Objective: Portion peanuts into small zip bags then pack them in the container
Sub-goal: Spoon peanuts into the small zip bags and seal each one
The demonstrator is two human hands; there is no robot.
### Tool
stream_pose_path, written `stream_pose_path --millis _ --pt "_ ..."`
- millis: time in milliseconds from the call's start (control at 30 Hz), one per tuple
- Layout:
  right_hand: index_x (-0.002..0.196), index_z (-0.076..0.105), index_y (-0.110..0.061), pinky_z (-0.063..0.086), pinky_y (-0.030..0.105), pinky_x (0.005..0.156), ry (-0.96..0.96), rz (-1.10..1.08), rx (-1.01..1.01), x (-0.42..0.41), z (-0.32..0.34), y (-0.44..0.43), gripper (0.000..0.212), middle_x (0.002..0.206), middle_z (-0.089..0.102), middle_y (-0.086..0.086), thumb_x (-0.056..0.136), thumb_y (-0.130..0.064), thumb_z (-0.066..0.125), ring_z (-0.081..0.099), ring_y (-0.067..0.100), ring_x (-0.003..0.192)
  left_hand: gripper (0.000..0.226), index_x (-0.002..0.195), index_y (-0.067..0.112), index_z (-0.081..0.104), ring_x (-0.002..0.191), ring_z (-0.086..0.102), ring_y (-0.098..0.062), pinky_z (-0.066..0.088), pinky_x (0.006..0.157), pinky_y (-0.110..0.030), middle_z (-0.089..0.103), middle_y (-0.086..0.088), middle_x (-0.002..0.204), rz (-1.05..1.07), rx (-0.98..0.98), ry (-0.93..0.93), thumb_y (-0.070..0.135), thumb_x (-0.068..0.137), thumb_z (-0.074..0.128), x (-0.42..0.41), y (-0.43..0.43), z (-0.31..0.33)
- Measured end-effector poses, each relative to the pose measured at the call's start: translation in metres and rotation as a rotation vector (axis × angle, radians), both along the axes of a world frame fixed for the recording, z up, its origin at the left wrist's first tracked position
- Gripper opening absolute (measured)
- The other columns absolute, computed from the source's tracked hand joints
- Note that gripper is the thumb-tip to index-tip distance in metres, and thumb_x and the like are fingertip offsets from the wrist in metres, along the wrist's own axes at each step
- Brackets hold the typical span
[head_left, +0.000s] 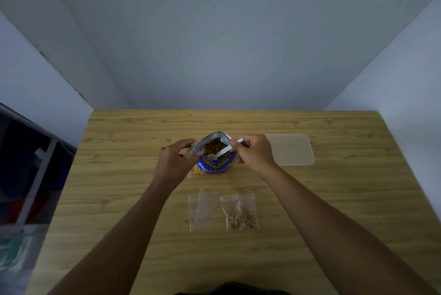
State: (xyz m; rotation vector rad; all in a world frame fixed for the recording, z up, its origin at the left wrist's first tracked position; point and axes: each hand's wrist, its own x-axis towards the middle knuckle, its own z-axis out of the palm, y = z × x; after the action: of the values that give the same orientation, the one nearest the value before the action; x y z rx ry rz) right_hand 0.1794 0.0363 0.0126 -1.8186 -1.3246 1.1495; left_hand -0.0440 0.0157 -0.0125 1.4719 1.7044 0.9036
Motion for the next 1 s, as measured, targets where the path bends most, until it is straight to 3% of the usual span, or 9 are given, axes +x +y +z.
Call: stream_pose_path --millis 133,300,467,567,667,800,1000 --pt "0.083 0.077 -0.027 0.059 0.037 0.064 0.070 -0.016 -0.054 -0.008 -0.006 -0.002 0.010 0.054 0.069 0.007 0.092 -0.026 0.073 0.063 0.012 0.046 0.042 0.119 0.019 0.071 0.066 0.069 -0.004 0.051 0.057 -0.018 0.074 0.007 0.107 -0.013 0.013 -0.006 0.034 0.080 0.079 0.000 0.001 -0.001" --pt "0.082 0.078 -0.019 0.050 0.027 0.051 0.126 -0.110 -0.073 -0.005 -0.005 0.001 0.012 0.073 0.073 0.022 0.092 -0.018 0.072 0.058 0.013 0.043 0.043 0.121 0.019 0.070 0.066 0.070 -0.006 0.056 0.059 -0.024 0.074 0.008 0.108 -0.010 -0.006 -0.007 0.034 0.081 0.078 -0.001 -0.002 0.001" --pt "0.089 0.078 -0.019 0.056 0.031 0.058 0.153 -0.153 -0.107 -0.005 -0.008 0.001 0.011 0.078 0.077 0.017 0.094 -0.019 0.069 0.059 0.014 0.047 0.042 0.121 0.020 0.070 0.067 0.071 -0.006 0.059 0.061 -0.027 0.073 0.008 0.108 0.001 -0.012 -0.025 0.034 0.082 0.078 -0.001 -0.003 0.003" --pt "0.092 0.078 -0.013 0.052 0.024 0.050 0.201 -0.181 -0.128 -0.004 -0.006 0.002 0.011 0.077 0.078 0.010 0.095 -0.016 0.068 0.057 0.013 0.046 0.043 0.121 0.020 0.070 0.069 0.072 -0.009 0.061 0.064 -0.034 0.073 0.009 0.107 0.007 -0.017 -0.024 0.036 0.082 0.077 -0.002 -0.003 0.003" --pt "0.083 0.078 -0.013 0.051 0.025 0.051 0.216 -0.215 -0.134 -0.002 -0.005 0.004 0.015 0.069 0.076 0.002 0.094 -0.016 0.069 0.054 0.011 0.043 0.043 0.120 0.022 0.070 0.068 0.072 -0.012 0.061 0.065 -0.036 0.074 0.010 0.105 0.010 -0.016 -0.023 0.041 0.082 0.077 -0.003 -0.002 0.002" --pt "0.080 0.078 -0.015 0.054 0.029 0.055 0.273 -0.270 -0.167 0.006 -0.006 0.006 0.016 0.075 0.078 0.006 0.094 -0.017 0.070 0.055 0.011 0.045 0.044 0.121 0.022 0.070 0.068 0.072 -0.009 0.062 0.067 -0.036 0.073 0.010 0.107 -0.005 -0.009 -0.028 0.042 0.082 0.076 -0.005 -0.002 0.002" --pt "0.086 0.077 -0.010 0.053 0.027 0.053 0.295 -0.317 -0.175 0.018 -0.007 0.009 0.011 0.083 0.079 0.010 0.093 -0.017 0.072 0.055 0.012 0.048 0.041 0.120 0.021 0.070 0.085 0.072 -0.008 0.061 0.074 -0.038 0.073 0.008 0.108 -0.014 -0.003 -0.040 0.035 0.082 0.078 -0.006 -0.001 0.001"
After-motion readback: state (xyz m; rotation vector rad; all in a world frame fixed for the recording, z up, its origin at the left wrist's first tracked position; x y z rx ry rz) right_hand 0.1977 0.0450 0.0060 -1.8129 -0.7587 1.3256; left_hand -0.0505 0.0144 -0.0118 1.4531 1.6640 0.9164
